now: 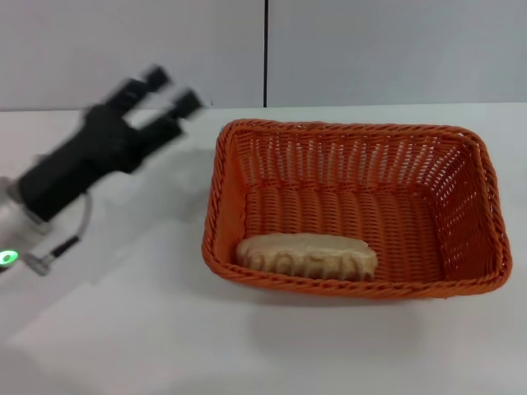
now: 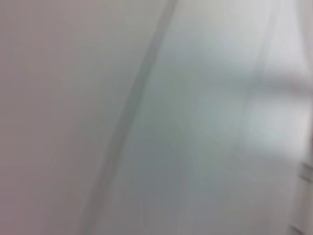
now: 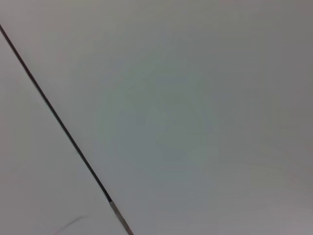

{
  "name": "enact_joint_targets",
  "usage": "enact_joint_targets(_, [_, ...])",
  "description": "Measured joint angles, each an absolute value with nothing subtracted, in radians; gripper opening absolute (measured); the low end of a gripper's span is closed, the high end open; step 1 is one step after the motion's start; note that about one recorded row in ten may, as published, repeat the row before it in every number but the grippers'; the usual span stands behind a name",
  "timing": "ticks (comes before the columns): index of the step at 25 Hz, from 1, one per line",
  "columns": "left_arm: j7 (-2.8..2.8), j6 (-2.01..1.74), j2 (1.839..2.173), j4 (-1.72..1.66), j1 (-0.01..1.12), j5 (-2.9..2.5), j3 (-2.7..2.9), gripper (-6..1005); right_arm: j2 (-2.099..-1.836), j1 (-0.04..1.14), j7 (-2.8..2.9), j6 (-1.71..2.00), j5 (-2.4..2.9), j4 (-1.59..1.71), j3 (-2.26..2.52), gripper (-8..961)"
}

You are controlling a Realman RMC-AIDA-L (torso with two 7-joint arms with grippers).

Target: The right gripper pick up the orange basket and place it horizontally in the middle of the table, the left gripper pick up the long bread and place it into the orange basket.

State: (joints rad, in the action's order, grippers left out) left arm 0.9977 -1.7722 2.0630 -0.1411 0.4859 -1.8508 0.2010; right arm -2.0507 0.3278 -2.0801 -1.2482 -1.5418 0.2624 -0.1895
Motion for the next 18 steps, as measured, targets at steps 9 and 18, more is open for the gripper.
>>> enact_joint_targets(9, [0.679,-1.778,2.067,0.014,0.333,-1.740,-0.184,860,-2.053,0.318,-2.082,-1.259,-1.564,0.266,-0.200,600])
enact_joint_targets(18, [0.514,-1.747,2.071,0.105,0.267,-1.731,-0.415,860,-2.063,0.328,-2.145,-1.272,-1.597,0.265,-0.205,600])
